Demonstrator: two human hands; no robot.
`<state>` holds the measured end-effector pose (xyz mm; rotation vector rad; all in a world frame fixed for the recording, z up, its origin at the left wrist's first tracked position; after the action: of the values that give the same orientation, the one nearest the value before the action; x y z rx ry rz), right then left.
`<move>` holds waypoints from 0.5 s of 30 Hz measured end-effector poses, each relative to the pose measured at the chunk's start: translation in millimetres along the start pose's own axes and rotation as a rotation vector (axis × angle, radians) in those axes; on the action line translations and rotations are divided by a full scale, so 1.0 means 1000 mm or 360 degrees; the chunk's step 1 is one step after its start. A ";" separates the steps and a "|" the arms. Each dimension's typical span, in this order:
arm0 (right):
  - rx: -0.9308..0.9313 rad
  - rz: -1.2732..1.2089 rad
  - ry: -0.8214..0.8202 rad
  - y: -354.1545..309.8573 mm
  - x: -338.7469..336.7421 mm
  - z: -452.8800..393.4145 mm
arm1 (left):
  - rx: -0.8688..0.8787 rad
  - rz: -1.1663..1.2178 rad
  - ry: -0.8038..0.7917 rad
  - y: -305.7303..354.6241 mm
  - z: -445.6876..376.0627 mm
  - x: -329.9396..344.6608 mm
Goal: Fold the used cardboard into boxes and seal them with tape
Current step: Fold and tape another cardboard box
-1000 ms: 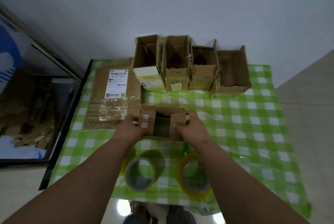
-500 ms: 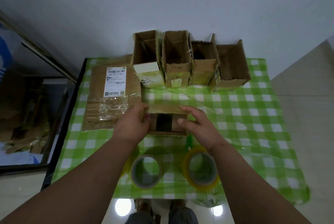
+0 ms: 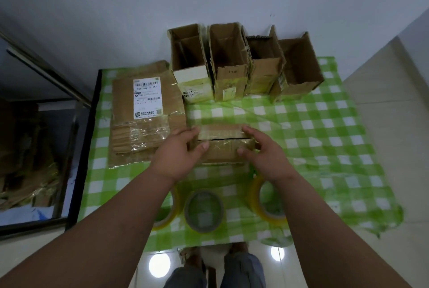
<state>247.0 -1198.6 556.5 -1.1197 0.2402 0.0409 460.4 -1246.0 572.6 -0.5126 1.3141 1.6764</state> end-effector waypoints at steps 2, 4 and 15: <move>-0.0040 0.0028 0.0057 0.000 0.002 0.001 | -0.0039 0.0110 0.0088 -0.001 0.000 0.001; -0.0096 0.0103 0.0086 -0.002 0.002 0.000 | -0.0069 0.0172 0.0145 -0.002 0.001 0.004; -0.0207 0.0178 -0.0113 0.000 -0.003 -0.021 | -0.0272 0.0312 0.0375 -0.004 -0.005 0.014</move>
<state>240.3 -1217.5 548.5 -1.2308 0.2393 0.1975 456.4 -1244.8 557.9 -0.7195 1.4337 1.9487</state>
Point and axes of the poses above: each hand's wrist, its own z-axis away from the middle knuckle, its own x-axis out of the palm, y = z × x, the point moved 6 cm from there along -z, towards the middle knuckle, and after that the axes turned 9 degrees about -z, right-handed, at the moved point
